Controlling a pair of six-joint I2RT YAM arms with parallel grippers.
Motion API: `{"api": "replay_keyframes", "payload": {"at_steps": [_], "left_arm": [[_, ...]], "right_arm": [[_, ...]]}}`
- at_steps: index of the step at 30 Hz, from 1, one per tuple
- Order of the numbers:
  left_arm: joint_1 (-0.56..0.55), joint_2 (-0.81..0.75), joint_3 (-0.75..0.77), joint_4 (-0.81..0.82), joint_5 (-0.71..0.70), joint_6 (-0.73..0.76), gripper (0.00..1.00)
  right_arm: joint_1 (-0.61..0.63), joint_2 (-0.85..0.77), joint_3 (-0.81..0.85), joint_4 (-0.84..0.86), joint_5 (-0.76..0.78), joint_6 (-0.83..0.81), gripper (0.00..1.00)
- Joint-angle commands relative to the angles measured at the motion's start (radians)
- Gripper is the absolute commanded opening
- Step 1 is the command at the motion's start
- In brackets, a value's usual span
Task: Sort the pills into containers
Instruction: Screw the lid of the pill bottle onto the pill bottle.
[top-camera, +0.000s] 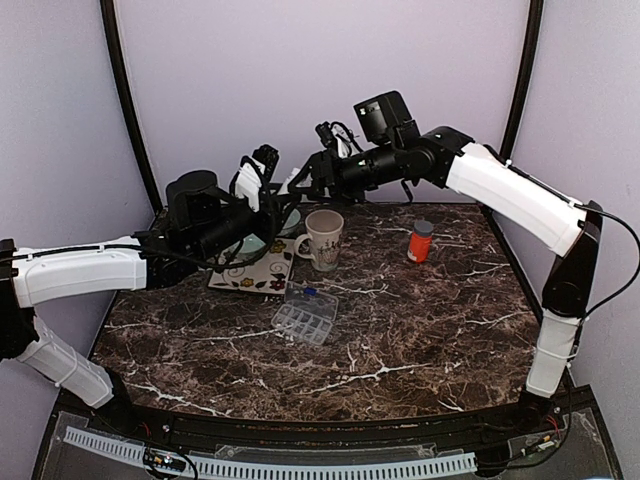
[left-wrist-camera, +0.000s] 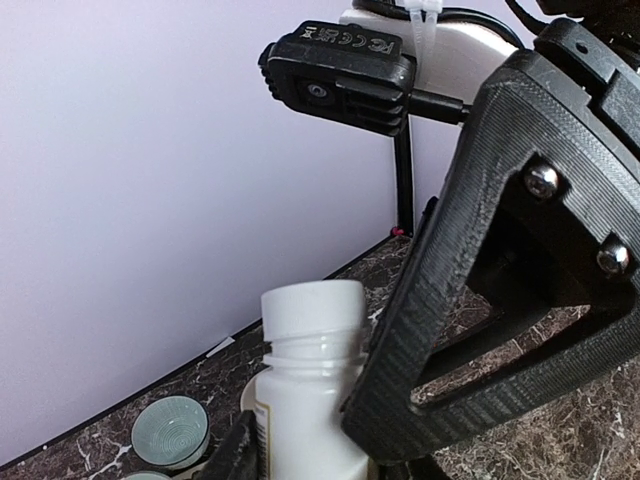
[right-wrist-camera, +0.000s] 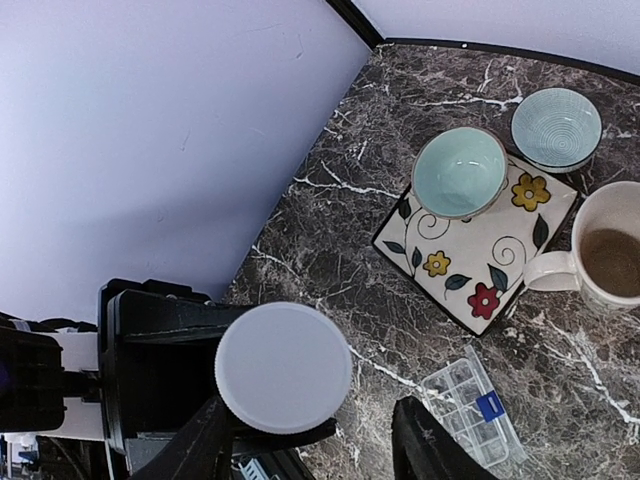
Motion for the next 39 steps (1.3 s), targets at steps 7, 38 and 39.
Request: {"api": "replay_keyframes", "payload": {"at_steps": [7, 38, 39], "left_arm": [[0.053, -0.032, -0.012, -0.018, 0.087, -0.071, 0.02], [0.318, 0.137, 0.215, -0.304, 1.201, -0.323, 0.0], [0.323, 0.141, 0.219, -0.303, 1.216, -0.329, 0.0]], "right_arm": [[-0.009, -0.07, -0.009, -0.024, -0.005, -0.061, 0.55], [-0.051, -0.157, -0.079, 0.005, -0.109, -0.325, 0.5], [-0.053, -0.157, -0.078, 0.004, -0.113, -0.324, 0.5]]}}
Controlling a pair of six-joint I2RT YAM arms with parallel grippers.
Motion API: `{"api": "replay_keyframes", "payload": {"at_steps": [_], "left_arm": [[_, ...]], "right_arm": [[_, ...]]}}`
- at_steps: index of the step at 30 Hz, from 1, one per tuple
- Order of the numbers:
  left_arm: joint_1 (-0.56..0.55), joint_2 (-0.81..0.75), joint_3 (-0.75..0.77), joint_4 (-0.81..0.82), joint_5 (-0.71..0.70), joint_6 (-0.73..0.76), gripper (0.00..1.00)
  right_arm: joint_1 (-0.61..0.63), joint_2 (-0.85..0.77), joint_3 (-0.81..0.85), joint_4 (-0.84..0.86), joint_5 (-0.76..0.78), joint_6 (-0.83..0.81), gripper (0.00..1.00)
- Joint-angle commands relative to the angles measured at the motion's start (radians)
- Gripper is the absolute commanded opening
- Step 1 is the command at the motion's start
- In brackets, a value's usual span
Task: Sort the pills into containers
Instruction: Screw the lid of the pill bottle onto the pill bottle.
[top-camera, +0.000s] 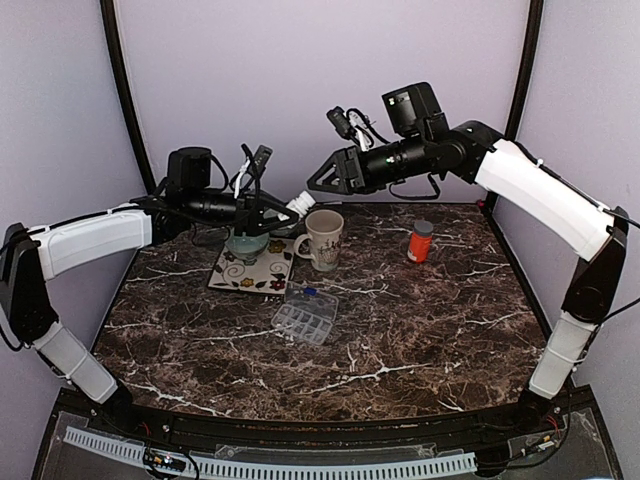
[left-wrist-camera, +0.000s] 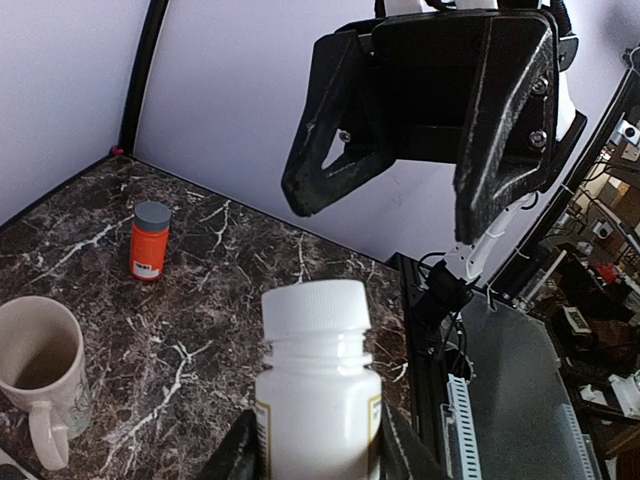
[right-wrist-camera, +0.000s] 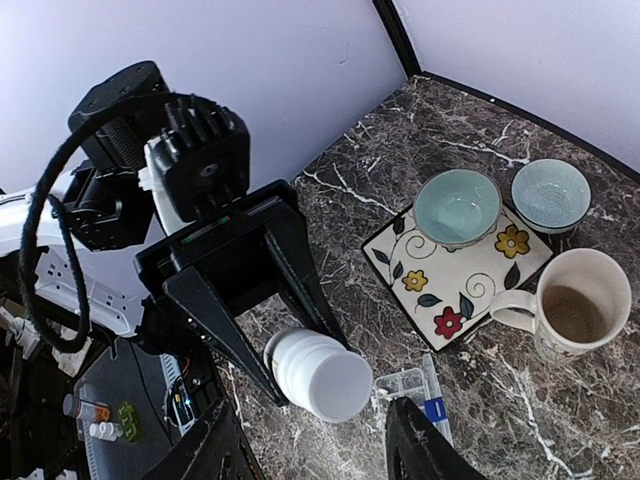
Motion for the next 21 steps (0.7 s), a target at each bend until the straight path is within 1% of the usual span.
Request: {"api": "replay_keyframes", "payload": {"at_steps": [1, 10, 21], "left_arm": [[0.031, 0.015, 0.045, -0.019, 0.157, -0.052, 0.0], [0.071, 0.062, 0.057, 0.085, 0.302, -0.168, 0.0], [0.077, 0.098, 0.053, 0.199, 0.38, -0.274, 0.0]], "right_arm": [[-0.007, -0.033, 0.006, 0.021, -0.039, -0.026, 0.5], [-0.012, -0.011, 0.016, 0.004, -0.095, -0.02, 0.5], [-0.021, 0.027, 0.019, 0.023, -0.141, -0.005, 0.49]]}}
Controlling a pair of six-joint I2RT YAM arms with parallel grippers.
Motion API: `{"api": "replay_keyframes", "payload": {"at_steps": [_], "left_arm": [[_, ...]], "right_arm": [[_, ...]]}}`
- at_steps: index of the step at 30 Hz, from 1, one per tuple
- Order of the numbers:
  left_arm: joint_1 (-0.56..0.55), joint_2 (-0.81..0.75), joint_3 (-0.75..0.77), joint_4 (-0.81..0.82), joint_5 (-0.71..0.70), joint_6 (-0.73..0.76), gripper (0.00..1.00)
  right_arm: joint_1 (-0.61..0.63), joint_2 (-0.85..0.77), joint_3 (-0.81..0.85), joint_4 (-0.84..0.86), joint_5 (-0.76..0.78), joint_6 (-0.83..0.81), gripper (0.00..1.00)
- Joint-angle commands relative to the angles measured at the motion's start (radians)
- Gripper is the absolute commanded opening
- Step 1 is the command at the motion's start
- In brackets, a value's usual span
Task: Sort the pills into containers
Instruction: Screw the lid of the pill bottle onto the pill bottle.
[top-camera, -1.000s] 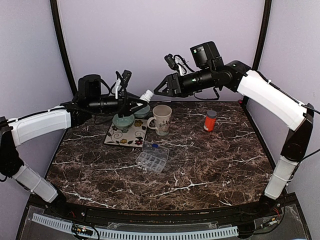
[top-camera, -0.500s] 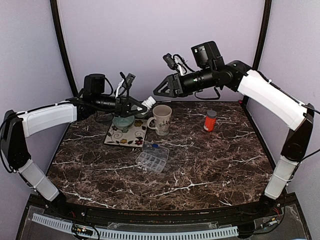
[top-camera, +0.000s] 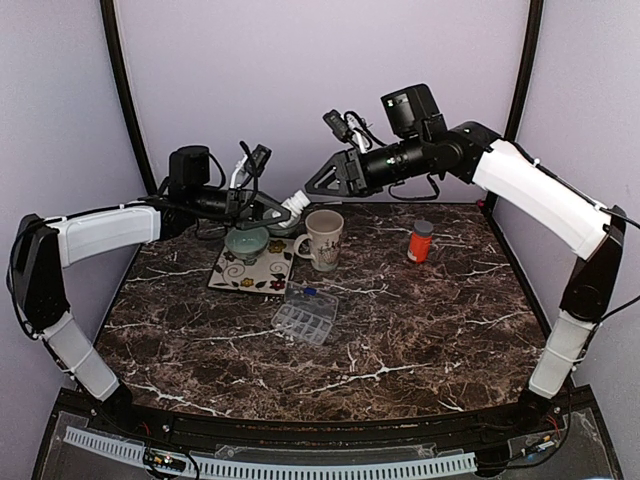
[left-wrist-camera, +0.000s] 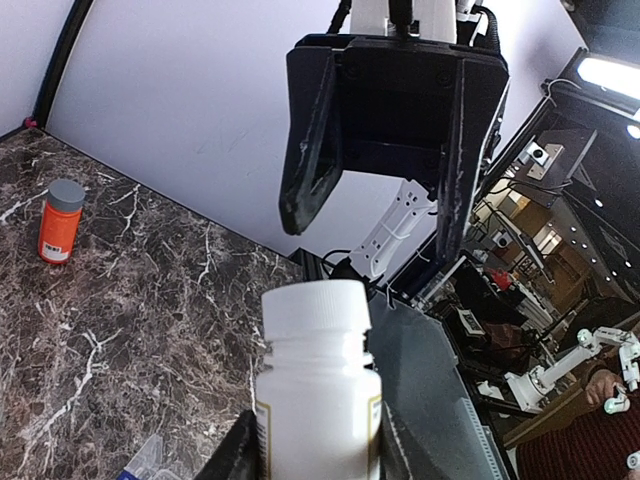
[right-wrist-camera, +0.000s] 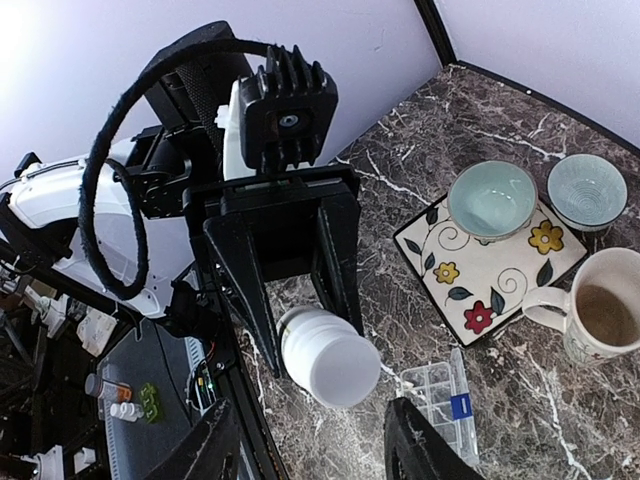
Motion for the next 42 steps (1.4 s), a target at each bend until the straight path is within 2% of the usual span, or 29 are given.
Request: {"api": "replay_keyframes", "payload": {"at_steps": [1, 42], "left_arm": [[0.007, 0.004, 0.023, 0.079, 0.067, -0.054, 0.0], [0.007, 0.047, 0.026, 0.205, 0.126, -0.164, 0.0]], "right_arm": [[-0.013, 0.021, 0.019, 0.026, -0.036, 0.006, 0.49], [-0.019, 0.077, 0.005, 0.099, -0.136, 0.059, 0.43]]}}
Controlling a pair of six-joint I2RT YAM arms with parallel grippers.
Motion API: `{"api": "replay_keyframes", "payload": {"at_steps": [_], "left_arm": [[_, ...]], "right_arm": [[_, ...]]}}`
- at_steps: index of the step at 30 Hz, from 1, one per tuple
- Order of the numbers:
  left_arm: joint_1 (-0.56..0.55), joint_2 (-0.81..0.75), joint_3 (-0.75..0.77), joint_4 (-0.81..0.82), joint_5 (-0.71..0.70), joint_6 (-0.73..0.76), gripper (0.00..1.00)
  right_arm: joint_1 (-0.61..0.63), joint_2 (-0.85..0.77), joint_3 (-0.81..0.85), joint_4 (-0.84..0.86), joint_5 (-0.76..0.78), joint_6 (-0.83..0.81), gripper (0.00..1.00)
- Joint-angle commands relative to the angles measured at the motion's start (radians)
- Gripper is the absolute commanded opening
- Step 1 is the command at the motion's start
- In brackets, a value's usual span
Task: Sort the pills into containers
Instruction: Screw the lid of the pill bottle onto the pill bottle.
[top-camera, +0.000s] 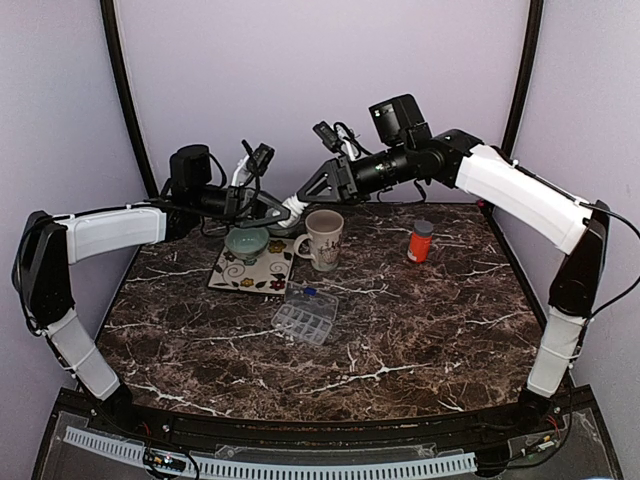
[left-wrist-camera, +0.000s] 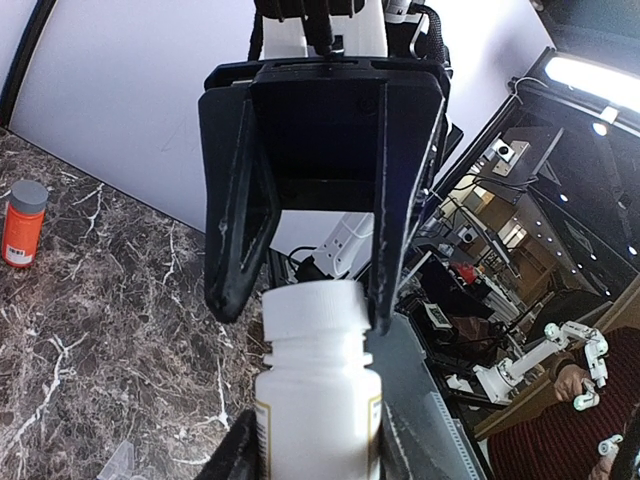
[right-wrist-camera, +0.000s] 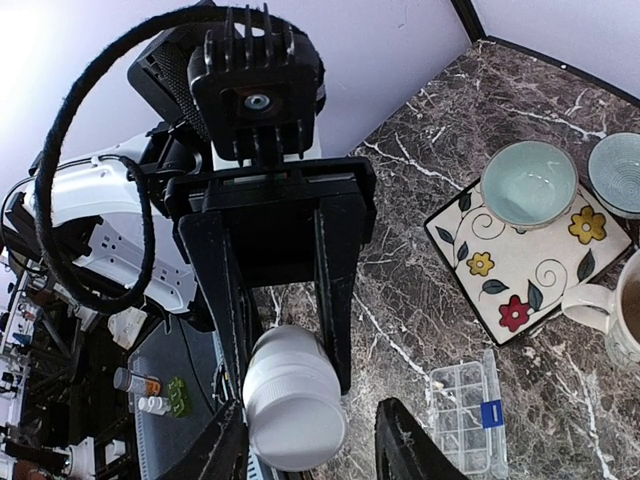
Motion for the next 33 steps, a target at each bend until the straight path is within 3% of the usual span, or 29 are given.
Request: {"api": "replay_keyframes", "payload": {"at_steps": [1, 5, 9, 15, 33], "left_arm": [[0.006, 0.009, 0.027, 0.057, 0.027, -0.024, 0.0], [0.005, 0.015, 0.031, 0.065, 0.03, -0.031, 0.0], [0.005, 0.019, 0.03, 0.072, 0.031, -0.036, 0.0], [0.006, 0.024, 0.036, 0.084, 0.034, -0.046, 0.0], [0.006, 0.03, 0.024, 0.225, 0.058, -0.158, 0.0]], "right_arm": [[-0.007, 0.005, 0.006, 0.046, -0.025, 0.01, 0.43], [-0.007, 0.013, 0.018, 0.041, -0.034, 0.01, 0.39], [-0.005, 0.02, 0.024, 0.041, -0.051, 0.009, 0.26], [-0.005, 0.03, 0.033, 0.035, -0.062, 0.008, 0.22], [-0.005, 0.044, 0.028, 0.04, -0.077, 0.012, 0.23]]}}
